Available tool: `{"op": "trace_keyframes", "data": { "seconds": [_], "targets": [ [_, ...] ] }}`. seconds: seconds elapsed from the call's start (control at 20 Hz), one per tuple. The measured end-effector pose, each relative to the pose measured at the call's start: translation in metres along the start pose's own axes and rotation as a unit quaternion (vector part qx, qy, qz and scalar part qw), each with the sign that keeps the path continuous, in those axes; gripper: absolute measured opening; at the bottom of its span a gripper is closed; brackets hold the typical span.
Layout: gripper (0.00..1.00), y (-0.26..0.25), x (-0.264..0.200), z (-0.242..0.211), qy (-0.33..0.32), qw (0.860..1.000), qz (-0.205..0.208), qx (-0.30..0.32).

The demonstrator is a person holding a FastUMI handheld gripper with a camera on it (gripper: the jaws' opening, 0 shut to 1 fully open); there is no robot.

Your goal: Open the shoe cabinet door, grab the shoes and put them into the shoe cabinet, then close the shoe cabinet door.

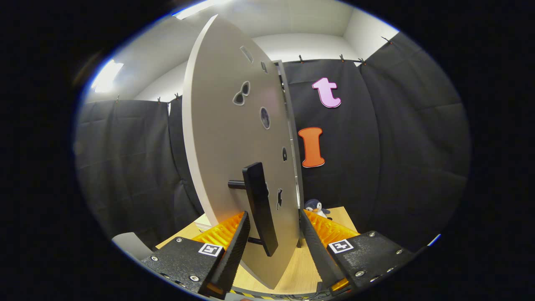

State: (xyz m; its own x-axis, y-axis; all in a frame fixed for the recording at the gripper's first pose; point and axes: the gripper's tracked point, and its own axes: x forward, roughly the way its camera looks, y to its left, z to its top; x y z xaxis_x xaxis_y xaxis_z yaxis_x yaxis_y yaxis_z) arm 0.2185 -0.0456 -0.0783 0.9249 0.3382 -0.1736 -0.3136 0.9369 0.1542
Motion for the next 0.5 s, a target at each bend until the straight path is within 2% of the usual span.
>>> {"op": "trace_keyframes", "data": {
  "seconds": [0.35, 0.5],
  "targets": [
    [0.77, 0.061, 0.034, 0.012, -0.024, 0.998, -0.051, -0.010],
    [0.78, 0.086, 0.047, 0.017, -0.029, 0.998, -0.060, -0.012]
  ]
}}
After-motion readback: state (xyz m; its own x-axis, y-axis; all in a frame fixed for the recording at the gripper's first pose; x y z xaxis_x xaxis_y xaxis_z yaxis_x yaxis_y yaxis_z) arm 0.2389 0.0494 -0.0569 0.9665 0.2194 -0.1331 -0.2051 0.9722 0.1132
